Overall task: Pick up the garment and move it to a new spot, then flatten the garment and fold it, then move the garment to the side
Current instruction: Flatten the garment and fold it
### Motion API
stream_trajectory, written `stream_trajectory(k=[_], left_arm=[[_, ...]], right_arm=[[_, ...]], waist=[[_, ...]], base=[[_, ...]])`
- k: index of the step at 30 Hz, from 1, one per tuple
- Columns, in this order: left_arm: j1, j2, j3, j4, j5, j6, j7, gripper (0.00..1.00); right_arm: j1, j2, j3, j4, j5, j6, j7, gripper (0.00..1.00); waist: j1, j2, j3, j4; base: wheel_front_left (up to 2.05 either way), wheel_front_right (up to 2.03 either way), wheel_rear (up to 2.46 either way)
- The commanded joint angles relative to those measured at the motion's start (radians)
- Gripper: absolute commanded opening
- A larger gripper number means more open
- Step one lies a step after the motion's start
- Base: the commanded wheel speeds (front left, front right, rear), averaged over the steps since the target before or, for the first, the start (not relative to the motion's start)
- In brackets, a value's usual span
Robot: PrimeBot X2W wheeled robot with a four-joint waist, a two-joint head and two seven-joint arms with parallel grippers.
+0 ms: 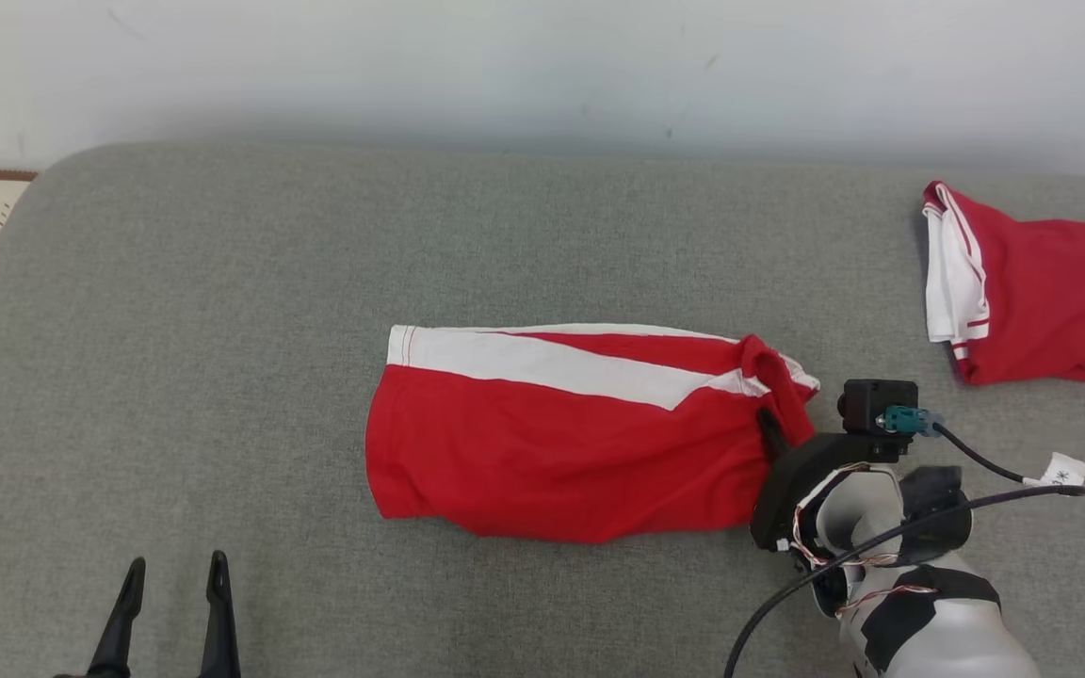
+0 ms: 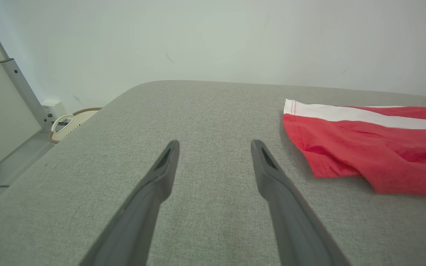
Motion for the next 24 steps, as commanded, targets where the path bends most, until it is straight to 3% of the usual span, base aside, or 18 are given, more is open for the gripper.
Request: stream_trajectory(k=[1,13,19,24], left_arm=[[0.016,-0.003,0.005,0.004,0.005,0.002,-0.005,1.00],[0.060,-0.017,0.018,-0.012,0.012,0.000,-0.005,1.00],[0.066,-0.024,0.021,-0.014,0.012,-0.008,-0.005,1.00],[0.052,-0.031,0.013,-0.007,0.016,-0.015,-0.005,1.00]], right_arm=[[0.014,-0.007,0.017,-0.016,0.025,0.000,-0.014,0.00],[0.098,-0.202,0.159,-0.192,0.163,0.000,0.074,0.00],[0.142,-0.237,0.208,-0.343,0.271,0.000,0.152,0.00],[0.172,-0.223,0.245,-0.483,0.425,0.000,0.228,0.00]], waist=[[-0.0001,-0.0001,-0.017,-0.003],[-0.0001,-0.0001,-0.068,-0.032],[-0.0001,-0.0001,-0.065,-0.042],[-0.0001,-0.0001,-0.066,-0.037]], base=[[0.00,0.00,0.00],[0.00,0.00,0.00],[0.00,0.00,0.00],[0.00,0.00,0.00]])
